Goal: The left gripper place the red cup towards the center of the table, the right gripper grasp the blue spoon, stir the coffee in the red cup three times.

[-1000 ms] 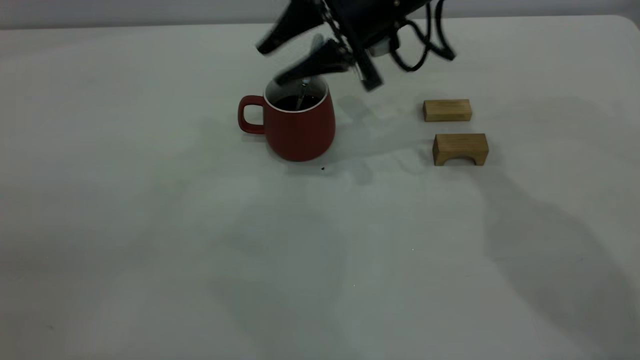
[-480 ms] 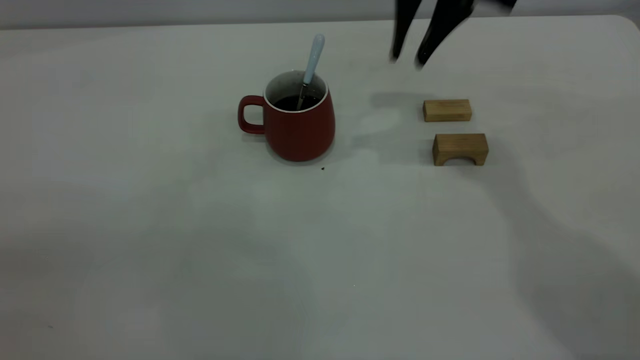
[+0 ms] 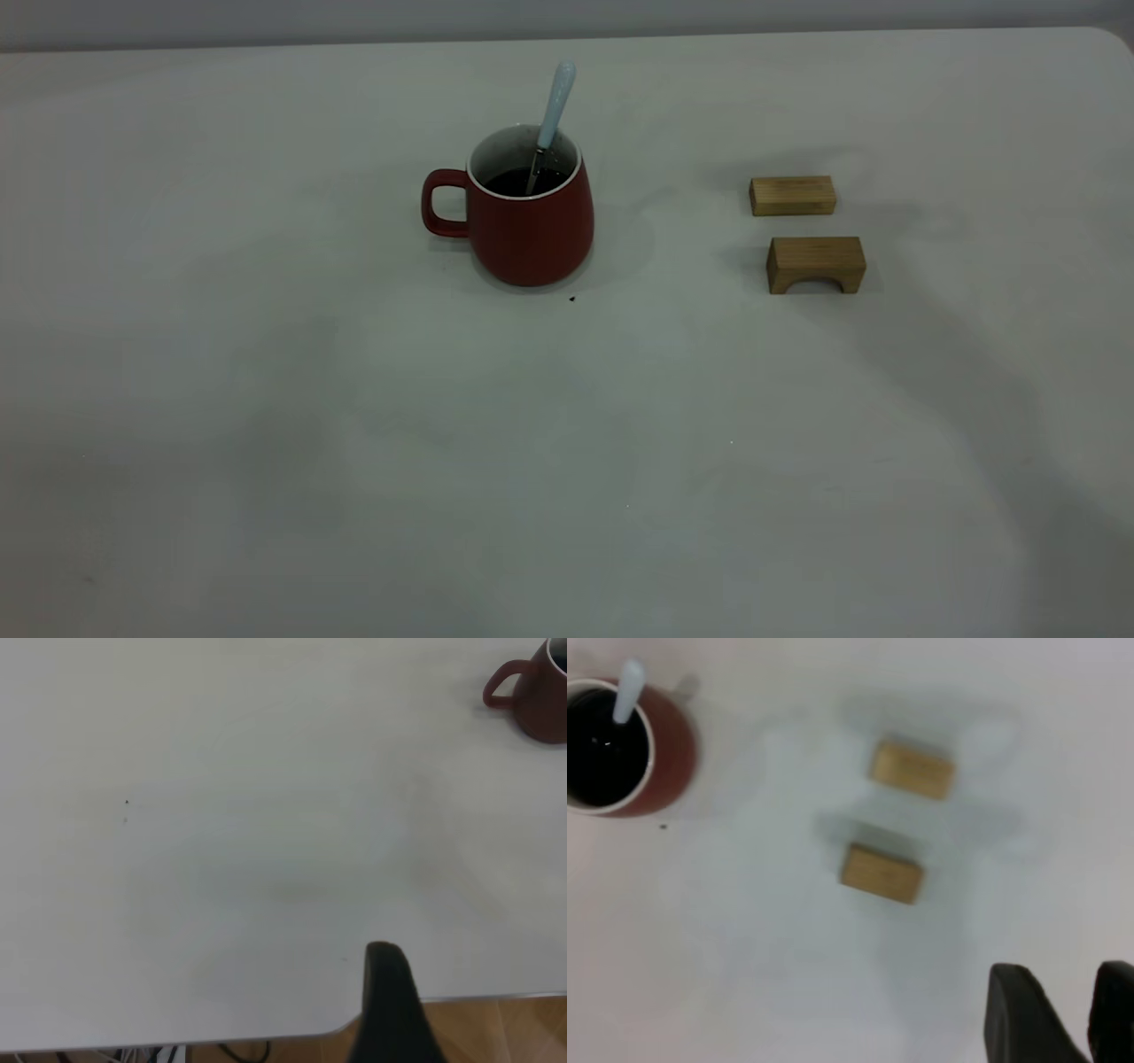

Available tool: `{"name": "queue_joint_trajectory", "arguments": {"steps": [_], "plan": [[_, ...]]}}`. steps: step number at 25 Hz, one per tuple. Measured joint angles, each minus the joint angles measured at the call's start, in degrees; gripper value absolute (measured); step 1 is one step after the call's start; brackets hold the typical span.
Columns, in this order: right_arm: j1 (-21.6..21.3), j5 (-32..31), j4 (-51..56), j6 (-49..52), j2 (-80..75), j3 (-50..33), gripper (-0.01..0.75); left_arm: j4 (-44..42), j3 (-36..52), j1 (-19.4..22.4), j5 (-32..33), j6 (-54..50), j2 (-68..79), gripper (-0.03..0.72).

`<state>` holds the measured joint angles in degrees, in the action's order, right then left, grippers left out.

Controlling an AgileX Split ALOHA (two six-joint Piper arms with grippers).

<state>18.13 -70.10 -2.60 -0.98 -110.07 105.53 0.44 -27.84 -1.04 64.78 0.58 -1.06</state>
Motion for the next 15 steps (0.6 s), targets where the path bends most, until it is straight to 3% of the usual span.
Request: {"name": "queue_joint_trajectory", "arguments": {"steps": [8, 15], "plan": [[-1.36, -0.78, -3.2, -0.42, 21.55, -10.12, 0.236, 0.0, 0.0, 0.0, 0.0, 0.0, 0.0, 0.558], [-3.12, -0.82, -1.92, 0.03, 49.59, -22.22, 0.236, 0.0, 0.0, 0.0, 0.0, 0.0, 0.0, 0.558]]}}
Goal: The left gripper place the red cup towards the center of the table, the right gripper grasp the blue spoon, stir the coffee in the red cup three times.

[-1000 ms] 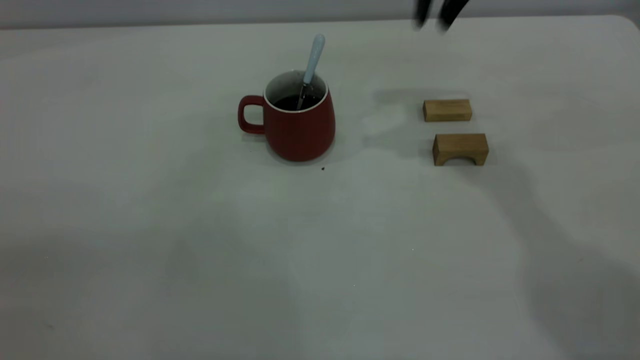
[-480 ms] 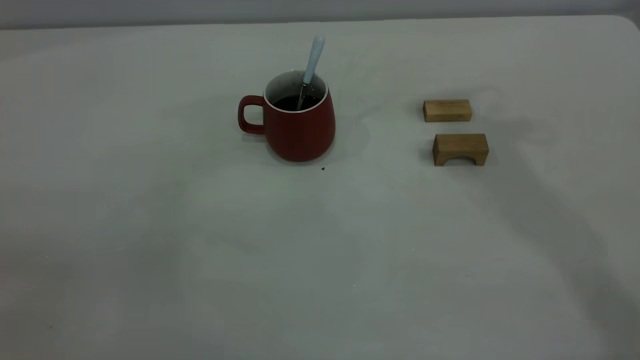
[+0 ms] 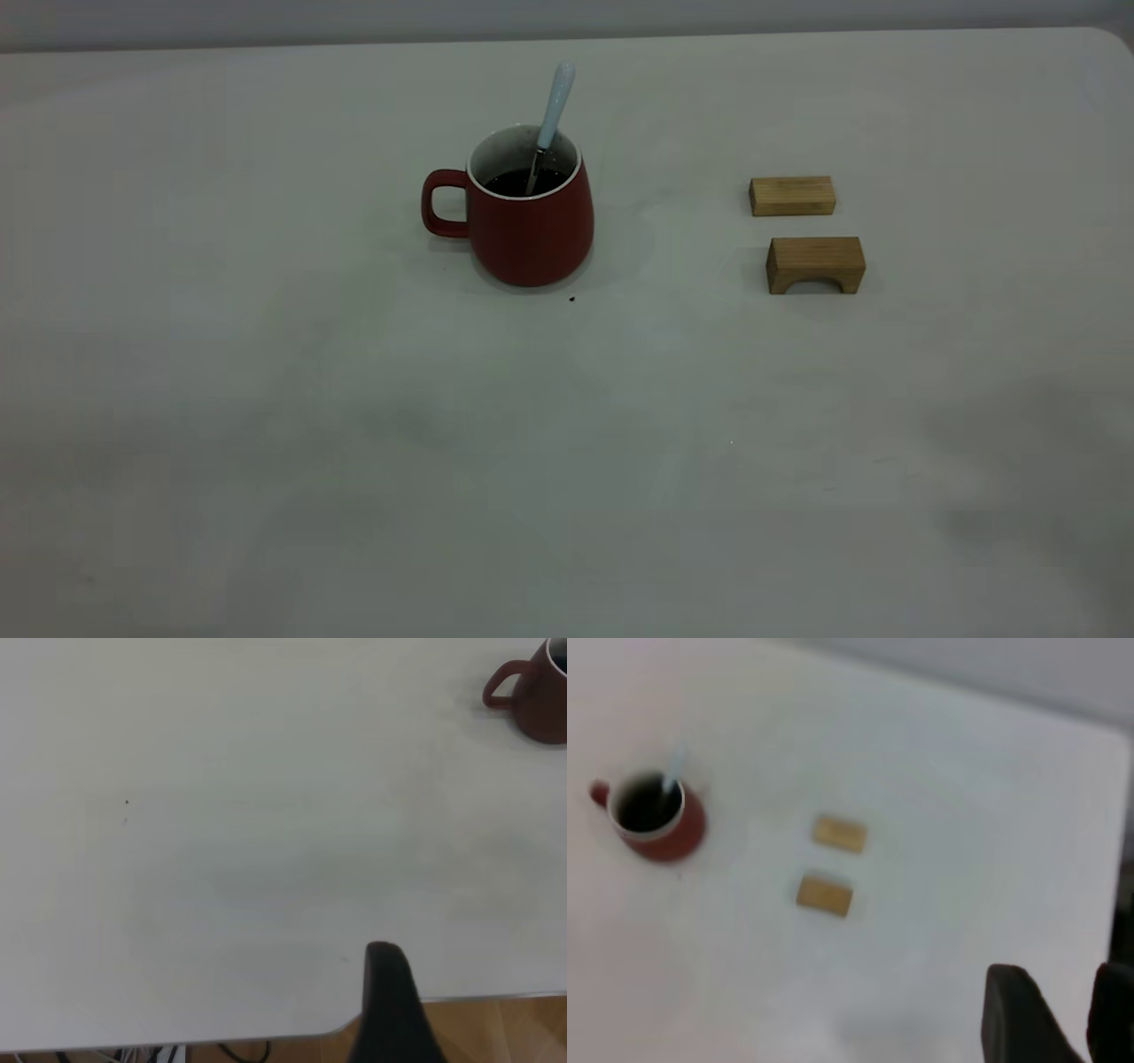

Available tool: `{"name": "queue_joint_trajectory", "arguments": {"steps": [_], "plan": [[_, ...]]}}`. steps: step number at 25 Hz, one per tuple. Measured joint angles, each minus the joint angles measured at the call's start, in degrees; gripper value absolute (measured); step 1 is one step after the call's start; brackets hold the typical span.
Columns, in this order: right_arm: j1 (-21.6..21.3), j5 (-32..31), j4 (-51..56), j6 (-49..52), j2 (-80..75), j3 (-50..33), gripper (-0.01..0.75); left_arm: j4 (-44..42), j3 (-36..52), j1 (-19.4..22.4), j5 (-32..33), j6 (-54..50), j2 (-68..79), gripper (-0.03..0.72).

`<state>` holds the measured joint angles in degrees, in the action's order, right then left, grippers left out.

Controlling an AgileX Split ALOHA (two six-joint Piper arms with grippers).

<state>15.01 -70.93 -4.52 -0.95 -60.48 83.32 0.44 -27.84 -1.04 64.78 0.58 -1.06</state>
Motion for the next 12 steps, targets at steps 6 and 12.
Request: {"name": "queue_joint_trajectory", "arguments": {"steps": [6, 12], "plan": [[-8.48, 0.0, -4.02, 0.46, 21.31, -15.16, 0.239, 0.0, 0.0, 0.0, 0.0, 0.0, 0.0, 0.558], [-13.57, 1.14, 1.65, 2.73, 43.68, -36.65, 0.239, 0.0, 0.0, 0.0, 0.0, 0.0, 0.0, 0.558]]}}
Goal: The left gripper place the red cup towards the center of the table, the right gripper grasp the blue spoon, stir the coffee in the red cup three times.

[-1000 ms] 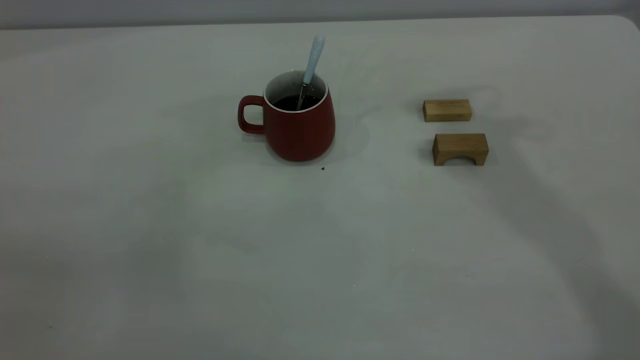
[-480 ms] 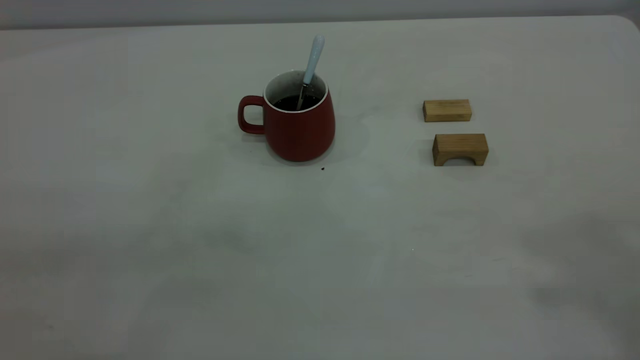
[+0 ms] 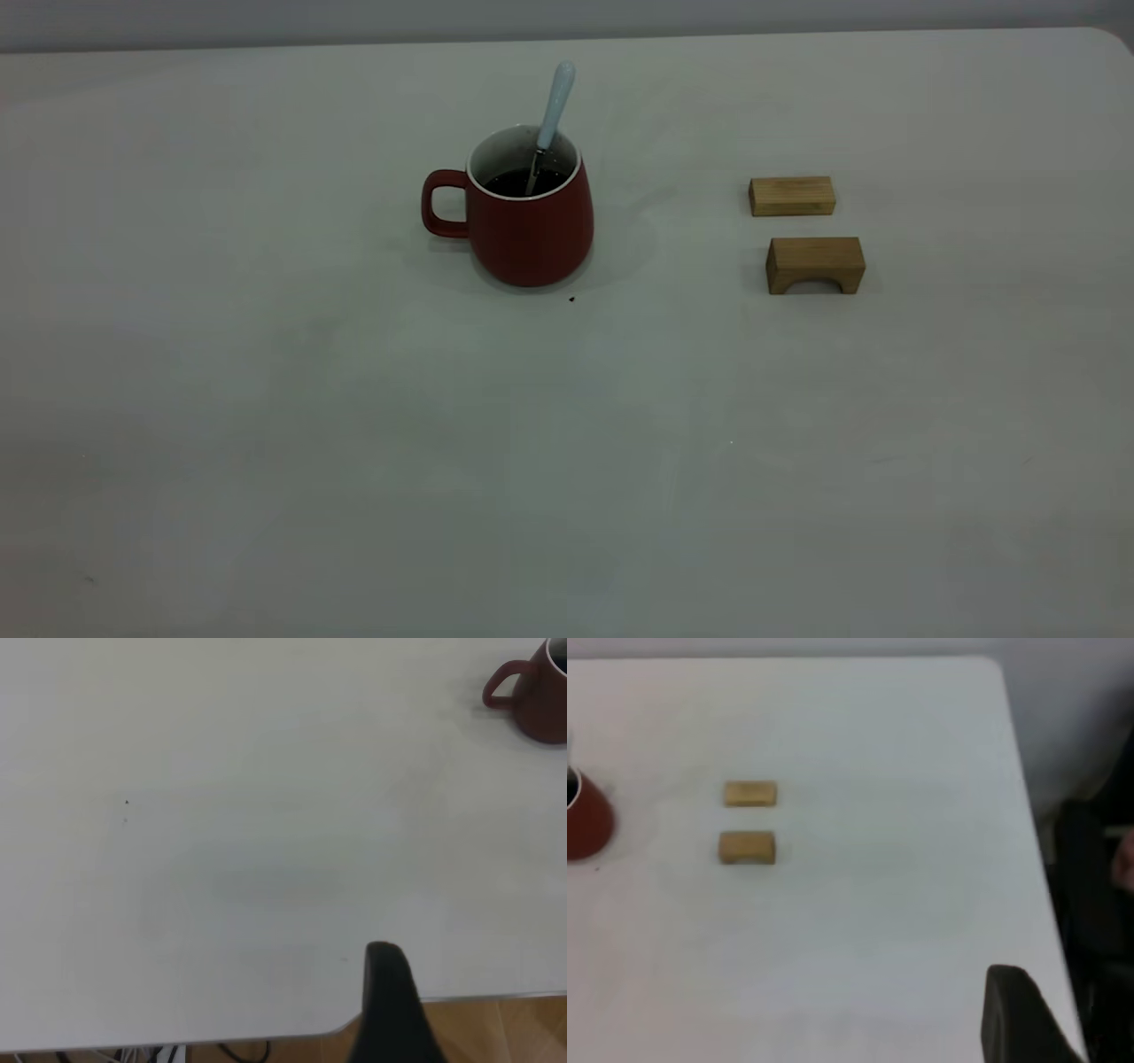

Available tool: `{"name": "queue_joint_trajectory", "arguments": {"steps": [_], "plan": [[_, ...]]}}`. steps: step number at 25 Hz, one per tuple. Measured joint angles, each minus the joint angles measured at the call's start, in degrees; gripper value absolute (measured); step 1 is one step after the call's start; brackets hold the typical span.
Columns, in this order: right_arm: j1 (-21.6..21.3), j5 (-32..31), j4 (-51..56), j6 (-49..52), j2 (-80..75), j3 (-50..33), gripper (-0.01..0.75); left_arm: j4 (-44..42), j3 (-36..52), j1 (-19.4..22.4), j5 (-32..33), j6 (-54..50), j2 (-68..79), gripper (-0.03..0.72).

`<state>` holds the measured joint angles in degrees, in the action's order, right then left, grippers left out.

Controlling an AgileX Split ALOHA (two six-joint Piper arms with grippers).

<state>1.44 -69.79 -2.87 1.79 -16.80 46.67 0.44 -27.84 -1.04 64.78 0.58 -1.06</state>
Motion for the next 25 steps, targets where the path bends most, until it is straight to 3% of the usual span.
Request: {"name": "queue_joint_trajectory", "arguments": {"steps": [3, 9, 25], "plan": [[-2.39, 2.26, 1.67, 0.05, 7.57, -9.58, 0.239, 0.0, 0.0, 0.0, 0.0, 0.0, 0.0, 0.558], [-3.42, 3.34, 4.16, -0.01, 14.34, -18.76, 0.239, 0.0, 0.0, 0.0, 0.0, 0.0, 0.0, 0.558], [-3.43, 4.69, 2.02, -4.01, 15.64, -19.79, 0.239, 0.0, 0.0, 0.0, 0.0, 0.0, 0.0, 0.558]]}}
